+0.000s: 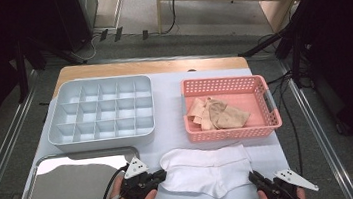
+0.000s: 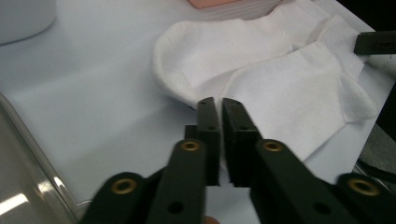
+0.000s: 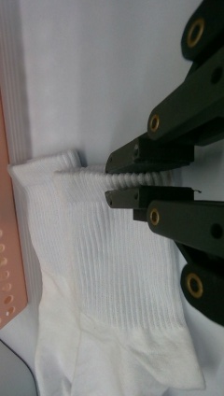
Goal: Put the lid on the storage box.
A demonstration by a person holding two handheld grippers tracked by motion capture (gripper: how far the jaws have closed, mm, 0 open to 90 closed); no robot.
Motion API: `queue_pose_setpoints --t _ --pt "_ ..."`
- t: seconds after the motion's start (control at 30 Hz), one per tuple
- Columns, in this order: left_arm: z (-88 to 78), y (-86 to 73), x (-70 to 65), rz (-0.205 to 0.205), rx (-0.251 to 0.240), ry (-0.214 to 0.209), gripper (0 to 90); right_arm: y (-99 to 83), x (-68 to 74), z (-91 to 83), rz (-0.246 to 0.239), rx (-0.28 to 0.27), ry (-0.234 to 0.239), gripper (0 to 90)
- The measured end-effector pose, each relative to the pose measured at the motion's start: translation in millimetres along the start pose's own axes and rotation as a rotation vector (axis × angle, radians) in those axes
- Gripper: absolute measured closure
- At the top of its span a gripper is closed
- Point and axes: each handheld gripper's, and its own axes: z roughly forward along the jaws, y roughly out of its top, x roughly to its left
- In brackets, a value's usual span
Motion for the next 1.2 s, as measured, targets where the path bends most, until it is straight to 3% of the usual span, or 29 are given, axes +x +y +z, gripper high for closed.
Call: queue_pose_setpoints --t 0.23,0.4,0.53,0.57,0.83,0.97,1.2 --pt "-10.8 8.7 -1.1 0.004 -0.052 -0.004 90.0 10.3 0.9 -12.7 -0.007 -0.052 0.018 85.2" --pt "-10.1 19.8 1.4 -0.007 -0.077 -0.003 90.0 29.0 2.2 -17.2 -0.014 -0.099 0.027 85.4" --pt "-3.3 26.1 9.8 -0.040 -0.074 0.005 90.0 42.9 2.4 -6.2 -0.029 -0.077 0.030 85.3" --pt "-0.5 27.4 11.7 -0.041 -0.067 0.014 90.0 46.9 -0.3 4.4 -0.021 -0.058 0.032 85.3" --pt "10.9 32.1 24.2 -0.047 -0.048 0.058 90.0 47.7 -12.3 34.0 0.000 0.008 0.019 85.3" --pt "17.5 29.5 24.1 -0.047 -0.024 0.069 90.0 47.3 -16.2 39.1 0.009 -0.004 0.012 85.3" --pt "13.6 29.4 21.6 -0.043 -0.012 0.047 90.0 46.4 -17.2 40.5 -0.004 -0.020 0.013 84.0"
